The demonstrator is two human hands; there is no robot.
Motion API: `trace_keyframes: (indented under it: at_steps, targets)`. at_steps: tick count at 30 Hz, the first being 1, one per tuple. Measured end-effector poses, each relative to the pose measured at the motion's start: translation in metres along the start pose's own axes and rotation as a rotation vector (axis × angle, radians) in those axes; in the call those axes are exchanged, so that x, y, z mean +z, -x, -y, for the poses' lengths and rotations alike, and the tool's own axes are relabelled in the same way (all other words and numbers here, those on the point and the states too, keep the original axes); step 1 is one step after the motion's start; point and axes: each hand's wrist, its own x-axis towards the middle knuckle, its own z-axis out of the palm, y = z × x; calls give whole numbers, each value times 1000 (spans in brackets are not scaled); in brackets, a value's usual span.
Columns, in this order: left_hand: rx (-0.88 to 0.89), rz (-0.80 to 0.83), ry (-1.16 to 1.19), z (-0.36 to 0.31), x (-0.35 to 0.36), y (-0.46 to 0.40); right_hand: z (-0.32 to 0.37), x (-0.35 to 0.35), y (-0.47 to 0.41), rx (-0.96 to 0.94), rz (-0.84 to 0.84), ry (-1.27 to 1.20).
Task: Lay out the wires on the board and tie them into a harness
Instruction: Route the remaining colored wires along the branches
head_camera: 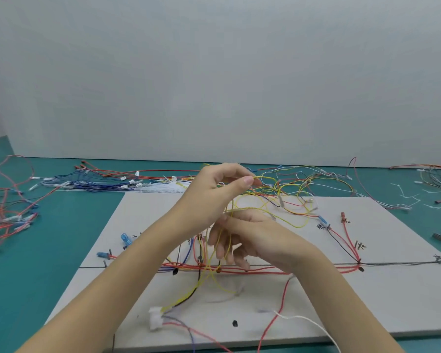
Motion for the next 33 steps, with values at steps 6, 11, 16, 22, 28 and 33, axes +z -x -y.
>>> trace_keyframes:
  at_steps: [6,11,16,22,28,33]
  targets:
    - [-36,20,25,0,-11,0,6,-19,2,-147,-149,-328]
    - [-281,234,-165,1,-45,2,9,-35,7,-218,-363,-419]
    - [-441,557,-105,4,-72,14,12,-46,11,-314,-440,-444]
    - [-379,573,-47,-1,-72,14,14,-50,11,-345,-491,-431]
    - [-367,320,158,12,-70,11,15,-58,23,-477,-230,-624]
    - [-429,271,440,18,-67,9,12,-56,32,-556,317,-666]
